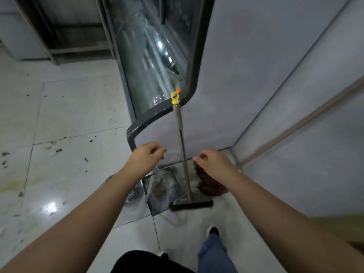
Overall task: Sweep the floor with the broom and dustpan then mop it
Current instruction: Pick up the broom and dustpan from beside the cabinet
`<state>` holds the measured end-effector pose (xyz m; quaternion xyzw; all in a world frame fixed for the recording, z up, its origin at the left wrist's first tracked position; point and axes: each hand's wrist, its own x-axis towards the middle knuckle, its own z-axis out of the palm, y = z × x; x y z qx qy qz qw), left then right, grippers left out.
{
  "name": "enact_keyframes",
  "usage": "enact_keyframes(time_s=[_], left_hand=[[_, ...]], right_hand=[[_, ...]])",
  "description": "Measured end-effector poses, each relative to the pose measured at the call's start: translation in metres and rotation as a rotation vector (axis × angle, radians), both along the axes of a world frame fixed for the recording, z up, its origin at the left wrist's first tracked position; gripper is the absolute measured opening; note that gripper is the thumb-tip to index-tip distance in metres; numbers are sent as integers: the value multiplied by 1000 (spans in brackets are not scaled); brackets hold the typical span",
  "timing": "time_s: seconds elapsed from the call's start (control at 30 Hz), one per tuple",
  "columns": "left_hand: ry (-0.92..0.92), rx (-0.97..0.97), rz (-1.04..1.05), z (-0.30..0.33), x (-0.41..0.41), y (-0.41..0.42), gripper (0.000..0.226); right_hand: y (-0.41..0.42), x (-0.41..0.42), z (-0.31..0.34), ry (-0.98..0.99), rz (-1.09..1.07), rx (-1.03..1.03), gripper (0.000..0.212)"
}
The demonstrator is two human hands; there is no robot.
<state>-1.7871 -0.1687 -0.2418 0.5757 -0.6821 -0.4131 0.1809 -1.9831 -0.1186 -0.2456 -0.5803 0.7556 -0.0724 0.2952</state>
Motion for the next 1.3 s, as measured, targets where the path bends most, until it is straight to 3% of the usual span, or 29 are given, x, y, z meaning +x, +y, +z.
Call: enact_keyframes(time_s=[0.17,0.33,0.6,0.7,0.77,1.03,1.3], left_hand=[[92,122,251,-32,-33,-16,17],[164,214,531,-60,-68,-27,17],[197,339,730,-100,-81,-30,18],[232,382,799,-116,-74,-33,22],[282,412,857,-126,-72,-34,23],[449,481,954,-147,-76,-39,27],[511,556,895,-131,-102,-21,31]], right_hand=[[-68,-39,-49,-85,54,73,26],[-126,-62,-91,-123,139,172,39],[-181,-50,-168,-81,123,262,43],[-190,-41,-191,-93,100,293,28],[-196,-36,-202,-109,68,274,48],[-212,-28,-222,-107,84,161,37],[-146,-58,-179,-37,220,240,35]])
